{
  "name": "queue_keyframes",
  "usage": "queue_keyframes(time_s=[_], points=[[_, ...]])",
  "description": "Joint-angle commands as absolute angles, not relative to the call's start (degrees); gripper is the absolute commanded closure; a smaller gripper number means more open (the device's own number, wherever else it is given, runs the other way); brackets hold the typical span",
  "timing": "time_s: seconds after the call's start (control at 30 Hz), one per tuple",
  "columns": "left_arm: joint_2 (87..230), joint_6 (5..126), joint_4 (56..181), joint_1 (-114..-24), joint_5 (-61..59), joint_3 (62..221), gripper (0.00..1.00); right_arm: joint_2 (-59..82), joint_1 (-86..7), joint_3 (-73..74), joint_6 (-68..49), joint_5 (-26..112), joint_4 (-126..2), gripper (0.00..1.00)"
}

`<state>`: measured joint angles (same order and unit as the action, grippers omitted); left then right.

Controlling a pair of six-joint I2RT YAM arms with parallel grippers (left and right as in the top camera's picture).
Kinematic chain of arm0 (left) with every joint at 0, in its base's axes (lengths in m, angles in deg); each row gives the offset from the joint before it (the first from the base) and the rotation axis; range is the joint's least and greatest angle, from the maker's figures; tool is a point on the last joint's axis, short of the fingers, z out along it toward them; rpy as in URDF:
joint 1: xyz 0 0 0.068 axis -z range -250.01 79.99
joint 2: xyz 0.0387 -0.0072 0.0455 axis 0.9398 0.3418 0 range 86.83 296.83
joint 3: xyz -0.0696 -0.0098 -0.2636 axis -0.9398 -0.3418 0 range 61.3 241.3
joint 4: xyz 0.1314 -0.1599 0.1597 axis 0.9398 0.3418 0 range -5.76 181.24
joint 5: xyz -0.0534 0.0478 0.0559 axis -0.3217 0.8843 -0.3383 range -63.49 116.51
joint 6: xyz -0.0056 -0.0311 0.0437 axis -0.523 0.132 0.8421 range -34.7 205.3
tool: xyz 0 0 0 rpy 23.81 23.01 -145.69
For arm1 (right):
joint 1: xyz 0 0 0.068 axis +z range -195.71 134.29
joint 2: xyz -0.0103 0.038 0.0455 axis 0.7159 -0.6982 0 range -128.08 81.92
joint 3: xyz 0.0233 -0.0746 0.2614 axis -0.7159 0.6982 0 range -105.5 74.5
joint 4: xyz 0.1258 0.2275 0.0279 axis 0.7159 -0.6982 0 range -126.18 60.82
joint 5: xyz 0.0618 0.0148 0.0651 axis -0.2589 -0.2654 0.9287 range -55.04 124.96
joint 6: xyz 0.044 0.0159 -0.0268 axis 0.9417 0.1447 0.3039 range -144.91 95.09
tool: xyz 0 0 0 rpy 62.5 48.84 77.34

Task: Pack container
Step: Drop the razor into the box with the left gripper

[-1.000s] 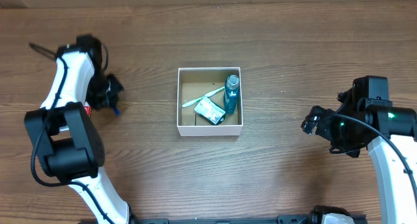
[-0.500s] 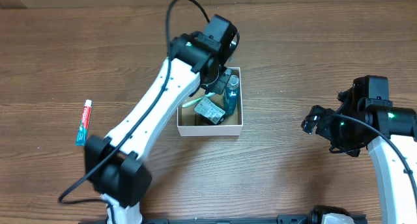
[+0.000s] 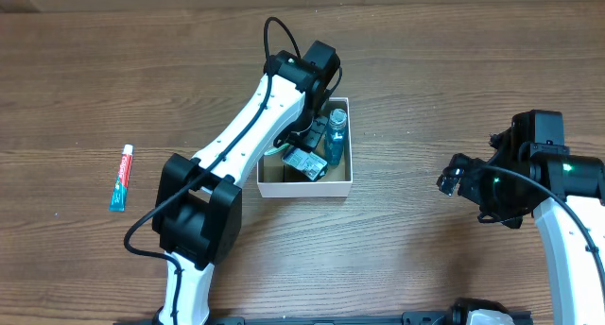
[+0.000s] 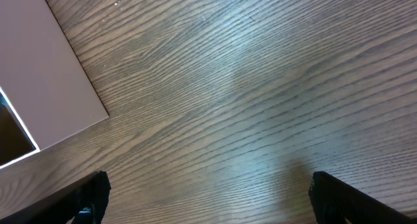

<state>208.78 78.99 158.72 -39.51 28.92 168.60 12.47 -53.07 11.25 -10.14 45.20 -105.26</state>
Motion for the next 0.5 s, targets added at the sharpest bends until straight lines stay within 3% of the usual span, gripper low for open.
queue_keyframes(time_s=[0.0, 0.13, 0.23, 0.47], points=[[207.45, 78.31, 163.18, -41.26, 31.61, 174.90, 0.49, 12.71, -52.89, 11.19, -10.10, 45.07, -105.15, 0.00], [197.35, 71.25, 165.47, -45.41, 39.11, 181.22, 0.42, 12.71, -52.89, 11.19, -10.12, 45.07, -105.15, 0.00], [189.22, 65.68, 167.27, -53.89, 39.39, 180.49, 0.41, 12.71, -52.89, 11.19, -10.10, 45.07, -105.08, 0.00], [174.14, 66.55, 162.74, -72.36, 37.54, 157.22, 0.41, 12.71, -52.89, 11.19, -10.10, 45.07, -104.75, 0.00]])
